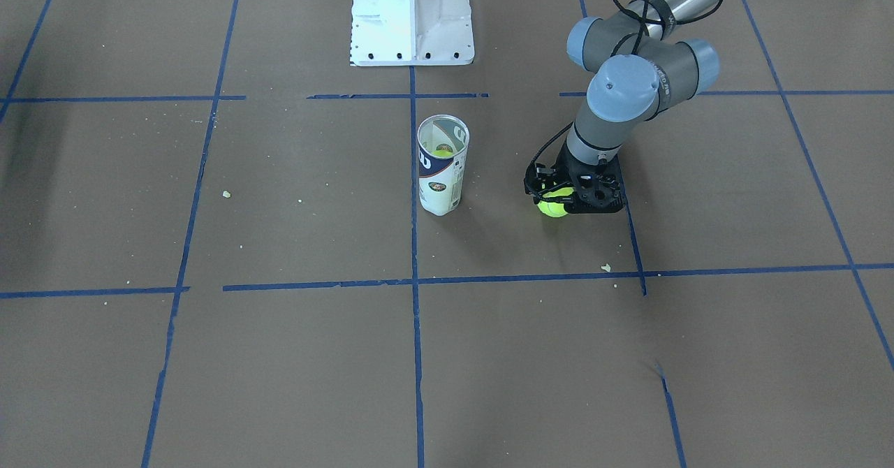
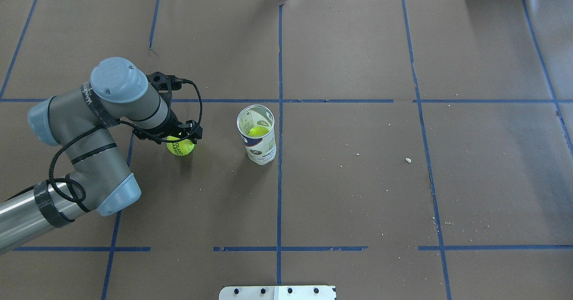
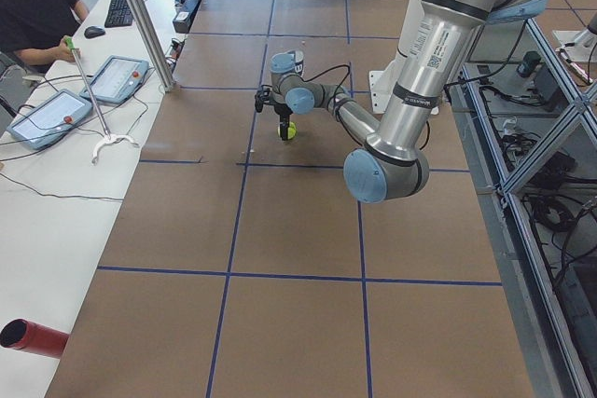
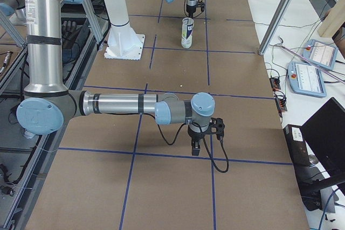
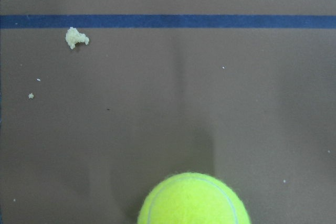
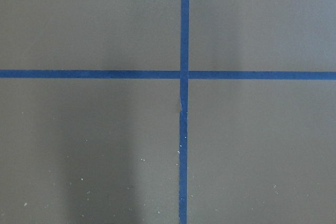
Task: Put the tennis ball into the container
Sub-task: 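Move the left gripper down over the loose tennis ball, then close the left gripper on the tennis ball and lift it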
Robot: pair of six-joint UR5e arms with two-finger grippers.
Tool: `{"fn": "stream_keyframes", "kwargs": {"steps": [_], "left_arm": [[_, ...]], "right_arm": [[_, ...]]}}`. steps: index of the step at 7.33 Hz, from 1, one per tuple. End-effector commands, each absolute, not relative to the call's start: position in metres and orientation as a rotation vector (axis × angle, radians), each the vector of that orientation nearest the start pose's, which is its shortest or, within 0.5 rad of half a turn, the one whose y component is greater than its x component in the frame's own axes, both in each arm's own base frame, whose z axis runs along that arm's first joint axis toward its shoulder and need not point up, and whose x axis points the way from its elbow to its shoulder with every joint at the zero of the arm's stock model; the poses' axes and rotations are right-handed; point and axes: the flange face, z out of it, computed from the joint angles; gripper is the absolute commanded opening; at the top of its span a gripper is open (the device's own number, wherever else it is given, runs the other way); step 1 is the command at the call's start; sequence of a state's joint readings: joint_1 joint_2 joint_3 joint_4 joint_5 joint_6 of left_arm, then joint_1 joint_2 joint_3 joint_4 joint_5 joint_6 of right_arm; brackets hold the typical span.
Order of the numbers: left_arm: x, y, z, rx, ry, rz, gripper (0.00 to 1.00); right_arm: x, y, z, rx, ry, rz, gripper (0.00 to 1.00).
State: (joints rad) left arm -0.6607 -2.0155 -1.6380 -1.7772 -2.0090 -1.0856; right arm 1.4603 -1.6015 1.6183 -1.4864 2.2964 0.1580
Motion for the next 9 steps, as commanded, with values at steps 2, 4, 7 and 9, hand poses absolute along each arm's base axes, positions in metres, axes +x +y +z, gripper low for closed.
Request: {"fn": "stream_keyframes", "kwargs": {"steps": [2,4,7,9], "left_arm": [[0.472,-0.470,0.356,0.022,0.823,-0.008,0.94],[0.469,-0.468,0.344,0.024,0.843,-0.032,0.16],[0.384,-0.468,0.266,0.077,0.830,-0.046,0.00],[0.317,-0.477,0.180,0.099,0.786,-0.099,0.00]], "right_arm": [[0.013,-0.490,0.645,-0.001,-0.731,0.009,1.00],[0.013,-0.490,0.645,-0.002,-0.731,0.007,1.00],[0.013,-0.490,0.645,-0.001,-0.731,0.009,1.00],[0.013,-0.490,0.645,-0.002,-0.731,0.007,1.00]]}}
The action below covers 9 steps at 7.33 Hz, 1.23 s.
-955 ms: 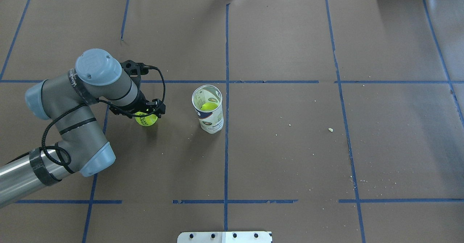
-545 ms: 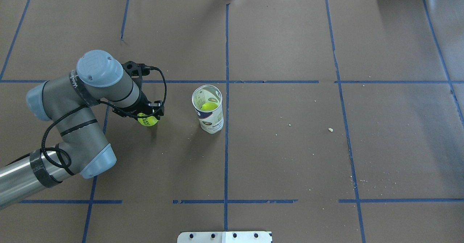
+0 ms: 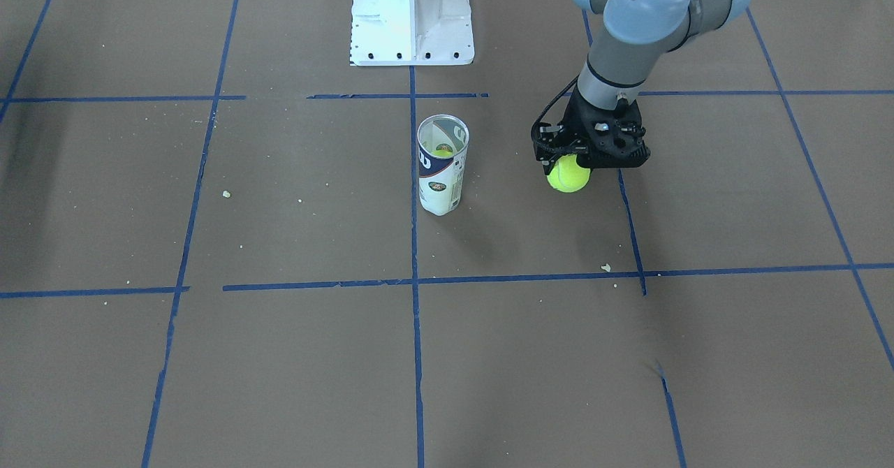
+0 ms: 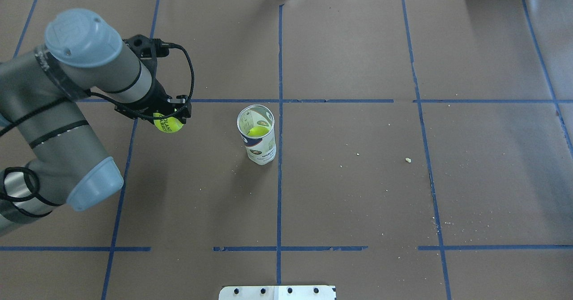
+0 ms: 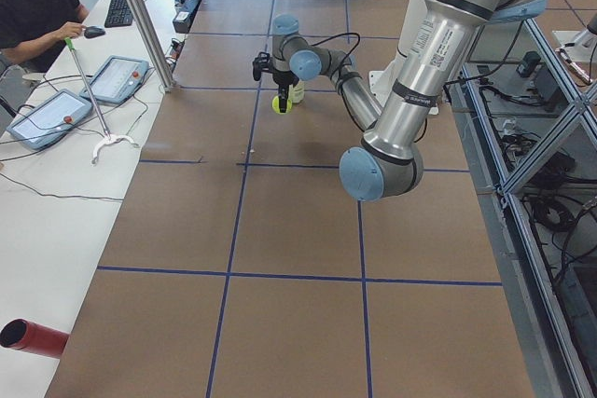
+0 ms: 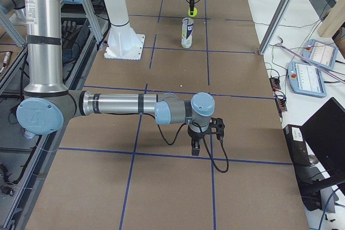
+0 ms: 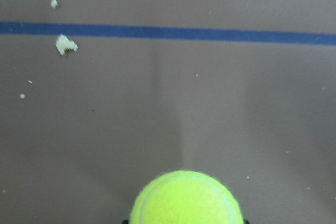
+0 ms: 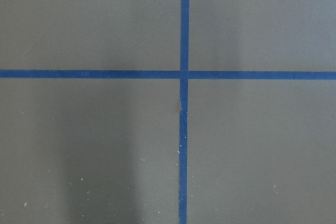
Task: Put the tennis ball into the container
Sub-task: 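Carry the held ball with the left gripper above the clear cup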
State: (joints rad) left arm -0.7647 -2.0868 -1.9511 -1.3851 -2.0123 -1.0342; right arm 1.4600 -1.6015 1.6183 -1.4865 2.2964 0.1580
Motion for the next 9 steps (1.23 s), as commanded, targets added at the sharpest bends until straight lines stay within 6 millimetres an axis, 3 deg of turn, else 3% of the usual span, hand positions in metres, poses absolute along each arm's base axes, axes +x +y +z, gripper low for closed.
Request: {"fn": "stream_keyframes", "kwargs": {"steps": [1,2,3,4,5,6,7,9], "left_arm": [[0.290,-0.462,0.148,0.097,0.799,-0.112,0.00],[0.280,-0.449,0.117,0.057,0.830,-0.099,0.00],[0.282,-0.448,0.089,0.038,0.854,-0.108,0.00],[0.295,-0.455,0.069,-0.012,0.877,-0.173,0.00],[0.336,-0.453,0.044,-0.072,0.873,-0.204,0.00],[0.365,-0.444,0.040,-0.106,0.862,-0.191,0.00],[0.387,-0.447,0.032,-0.119,0.874,-0.198,0.00],[0.417,-0.458,0.036,-0.125,0.878,-0.192,0.00]], "right_arm": [[0.012,-0.490,0.645,-0.002,-0.731,0.007,1.00],[0.013,-0.490,0.645,-0.001,-0.731,0.009,1.00],[0.013,-0.490,0.645,-0.001,-0.731,0.009,1.00],[0.013,-0.490,0.645,-0.001,-0.731,0.009,1.00],[0.013,-0.490,0.645,-0.001,-0.731,0.009,1.00],[0.013,-0.490,0.645,-0.001,-0.731,0.009,1.00],[0.013,-0.490,0.645,-0.001,-0.731,0.009,1.00],[0.013,-0.490,0.645,-0.001,-0.731,0.009,1.00]]}}
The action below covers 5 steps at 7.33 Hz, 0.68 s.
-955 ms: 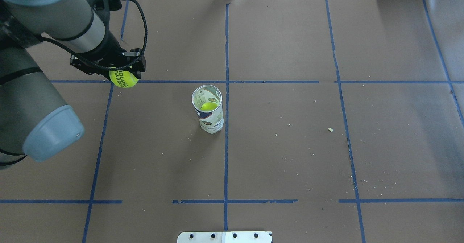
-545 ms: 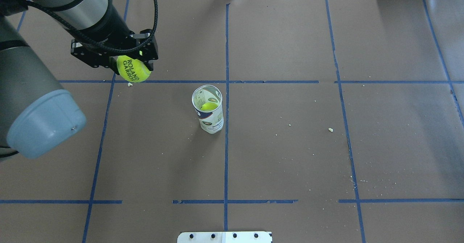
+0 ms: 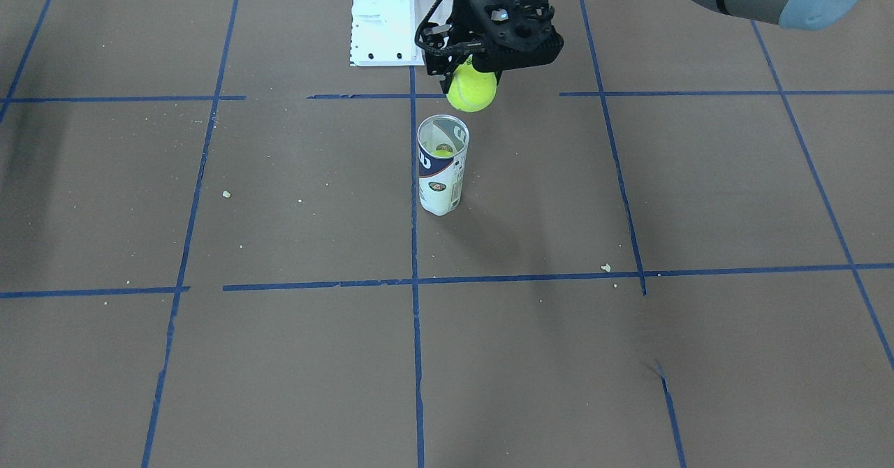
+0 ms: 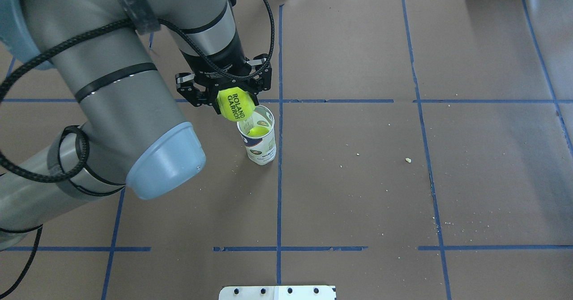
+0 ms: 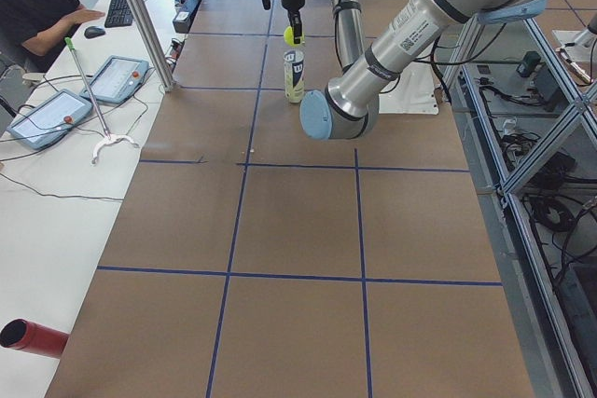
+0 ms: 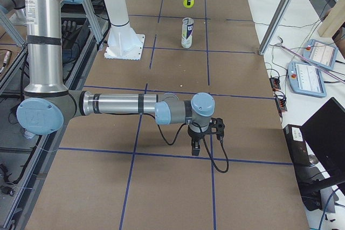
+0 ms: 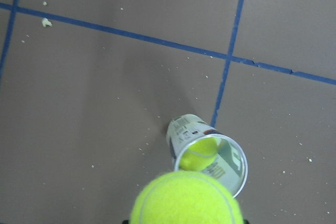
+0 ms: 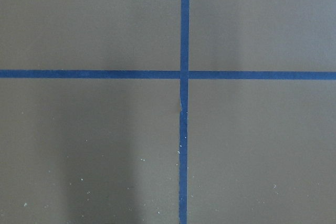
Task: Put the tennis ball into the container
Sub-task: 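Carry the held ball with the left gripper above the clear cup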
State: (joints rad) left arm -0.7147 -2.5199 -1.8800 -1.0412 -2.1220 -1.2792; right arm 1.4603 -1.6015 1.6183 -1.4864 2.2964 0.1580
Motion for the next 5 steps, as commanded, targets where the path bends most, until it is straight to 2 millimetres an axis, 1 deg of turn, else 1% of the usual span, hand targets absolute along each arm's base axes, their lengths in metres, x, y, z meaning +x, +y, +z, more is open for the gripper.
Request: {"fn": "stream_keyframes", "kwargs": {"steps": [1,5], "left_arm": [[0.423,-0.463,0.038,-0.124,0.879,-0.190,0.00],[0.437,-0.474,0.049,-0.113,0.882,-0.184,0.00]], "right_arm": [[0.013,-0.490,0.645,-0.001,-0.731,0.009,1.00],[0.013,-0.490,0.645,-0.001,-0.731,0.009,1.00]]}}
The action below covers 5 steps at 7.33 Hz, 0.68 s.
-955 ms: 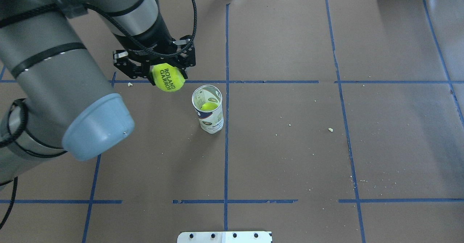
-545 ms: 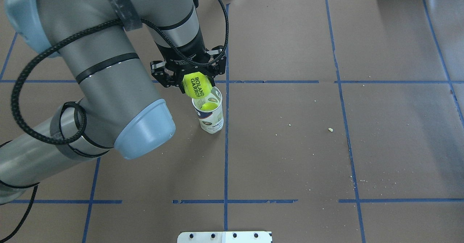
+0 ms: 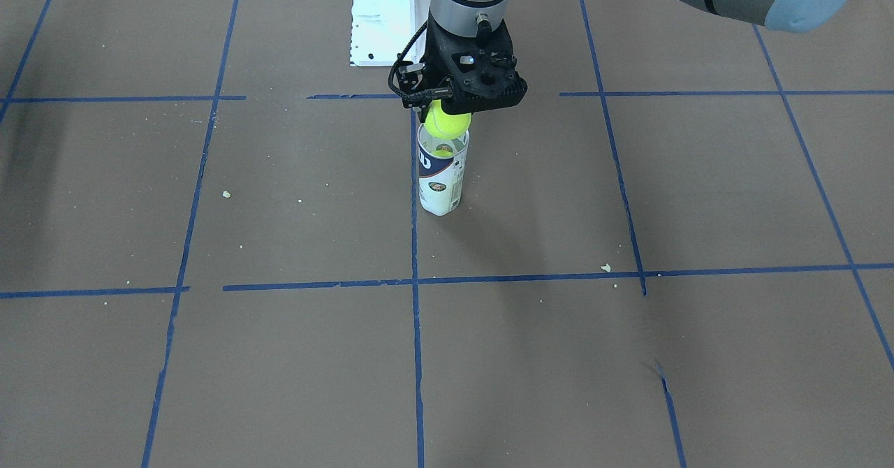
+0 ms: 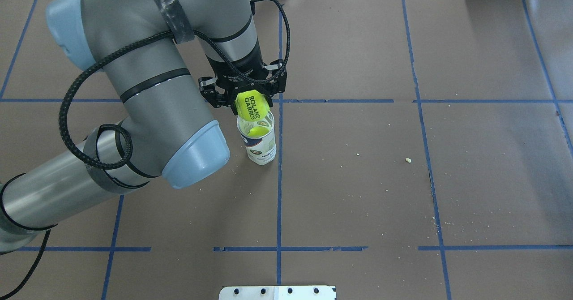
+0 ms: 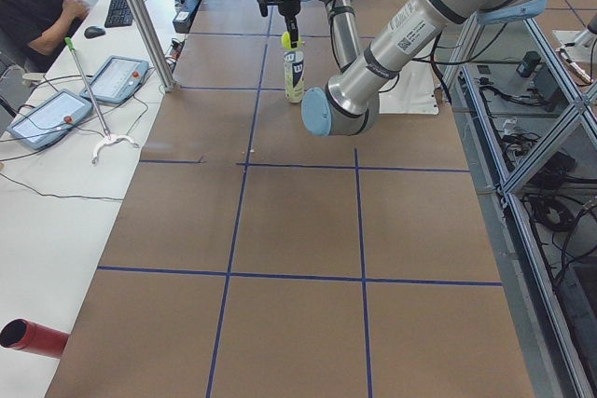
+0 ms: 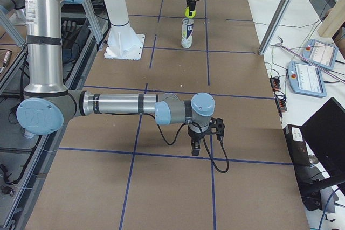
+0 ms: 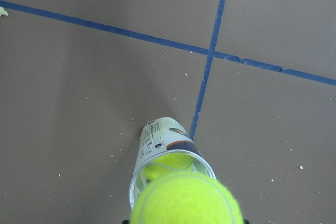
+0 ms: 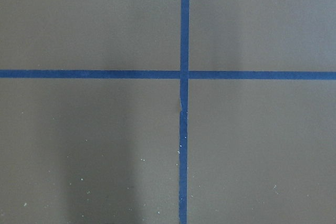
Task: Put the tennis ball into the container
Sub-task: 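Open the left gripper to drop the ball into the cup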
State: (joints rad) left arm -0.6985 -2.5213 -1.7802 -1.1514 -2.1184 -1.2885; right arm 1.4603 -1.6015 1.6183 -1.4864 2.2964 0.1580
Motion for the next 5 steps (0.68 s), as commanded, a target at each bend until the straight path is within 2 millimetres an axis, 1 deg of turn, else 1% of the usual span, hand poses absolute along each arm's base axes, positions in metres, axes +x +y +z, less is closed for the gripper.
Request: {"fn": "stream_keyframes", "kwargs": {"steps": [1,2,3,5], "left_arm": [[0.4428,-0.4746,0.0561,-0.107,0.874,-0.184,0.00],[0.4445,-0.4748,0.0593,-0.103,0.880,-0.179,0.12],[0.4438,-0.4743,0.0652,-0.102,0.876,-0.177,0.99],[0.4395,-0.4708,0.0631,-0.096,0.886,-0.173,1.00]], "right_arm": [[0.0133,-0.4903,0.6447,-0.001,-0.731,0.009,1.00],[0.0133,-0.4903,0.6447,-0.001,-0.731,0.009,1.00],[0.0133,-0.4903,0.6447,-0.001,-0.731,0.009,1.00],[0.0133,-0.4903,0.6447,-0.001,-0.731,0.009,1.00]]}}
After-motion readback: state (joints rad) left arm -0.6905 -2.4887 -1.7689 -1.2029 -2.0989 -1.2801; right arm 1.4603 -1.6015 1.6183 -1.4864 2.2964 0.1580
